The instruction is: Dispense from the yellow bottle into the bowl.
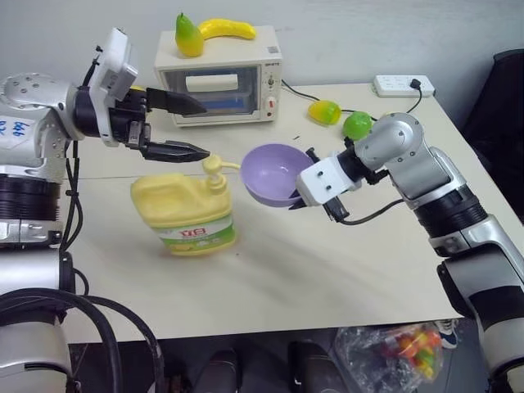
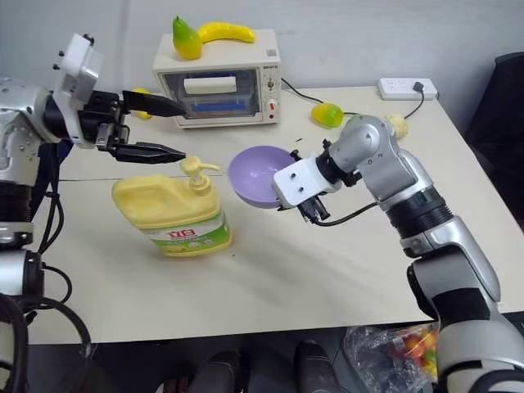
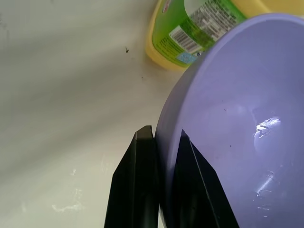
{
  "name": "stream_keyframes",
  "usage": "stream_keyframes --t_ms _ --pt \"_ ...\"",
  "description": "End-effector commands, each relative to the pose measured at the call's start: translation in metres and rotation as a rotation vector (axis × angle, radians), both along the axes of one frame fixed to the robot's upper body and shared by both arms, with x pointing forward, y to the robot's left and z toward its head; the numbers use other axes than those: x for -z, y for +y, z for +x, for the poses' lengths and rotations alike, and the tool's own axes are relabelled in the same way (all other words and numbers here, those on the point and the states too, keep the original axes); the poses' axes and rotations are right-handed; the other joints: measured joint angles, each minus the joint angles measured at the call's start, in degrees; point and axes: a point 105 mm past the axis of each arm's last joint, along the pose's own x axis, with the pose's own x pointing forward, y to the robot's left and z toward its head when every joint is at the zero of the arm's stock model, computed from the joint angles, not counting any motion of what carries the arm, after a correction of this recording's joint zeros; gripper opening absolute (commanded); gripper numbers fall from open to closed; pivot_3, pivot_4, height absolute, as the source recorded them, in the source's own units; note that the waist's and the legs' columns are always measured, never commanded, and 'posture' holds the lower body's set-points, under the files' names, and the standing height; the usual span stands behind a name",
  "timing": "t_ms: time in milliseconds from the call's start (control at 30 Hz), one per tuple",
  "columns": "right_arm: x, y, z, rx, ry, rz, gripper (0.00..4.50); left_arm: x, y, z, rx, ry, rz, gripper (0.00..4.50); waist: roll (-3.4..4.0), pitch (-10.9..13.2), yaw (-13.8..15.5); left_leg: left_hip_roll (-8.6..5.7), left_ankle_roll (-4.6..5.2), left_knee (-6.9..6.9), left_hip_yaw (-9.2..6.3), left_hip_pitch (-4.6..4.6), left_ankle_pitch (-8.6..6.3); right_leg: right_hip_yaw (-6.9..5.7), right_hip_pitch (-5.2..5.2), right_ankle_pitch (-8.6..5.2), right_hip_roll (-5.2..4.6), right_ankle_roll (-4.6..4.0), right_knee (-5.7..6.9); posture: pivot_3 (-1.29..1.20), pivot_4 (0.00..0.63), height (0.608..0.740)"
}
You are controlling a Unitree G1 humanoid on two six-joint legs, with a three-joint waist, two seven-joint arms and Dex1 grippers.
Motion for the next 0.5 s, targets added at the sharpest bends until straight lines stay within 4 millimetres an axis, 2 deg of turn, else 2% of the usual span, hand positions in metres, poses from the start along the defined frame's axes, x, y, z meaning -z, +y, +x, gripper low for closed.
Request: stream_keyframes --t_ms 33,200,467,500 --pt "-0.021 0.015 -0.008 -0.070 -0.024 0.013 0.00 -0.014 -0.004 -0.001 0.042 -0.037 -0.005 3.81 0.00 0.0 -0.1 0.01 -0.01 0.01 0.02 -0.01 0.01 0.00 -0.05 0.00 0.01 0.00 0.05 0.00 0.150 0.740" --pt "-0.025 0.021 -0.008 -0.075 -0.028 0.024 0.00 -0.017 -0.008 -0.006 0.113 -0.022 -0.010 2.61 0.00 0.0 -0.6 0.03 -0.04 -0.01 0.03 -0.02 0.02 0.03 -0.13 0.00 -0.01 0.00 0.14 0.00 0.150 0.740" --pt "-0.026 0.021 -0.009 -0.080 -0.020 0.013 0.00 -0.015 -0.004 -0.012 0.146 0.000 0.035 0.21 0.00 0.0 -0.6 0.01 -0.04 0.01 0.02 -0.04 0.02 0.05 -0.14 0.00 -0.03 0.00 0.17 0.00 0.150 0.740" --pt "-0.027 0.022 -0.009 -0.082 -0.019 0.015 0.00 -0.014 -0.003 -0.013 0.145 0.003 0.040 0.21 0.00 0.0 -0.6 0.01 -0.04 0.01 0.03 -0.04 0.02 0.05 -0.14 0.00 -0.03 0.00 0.17 0.00 0.150 0.740"
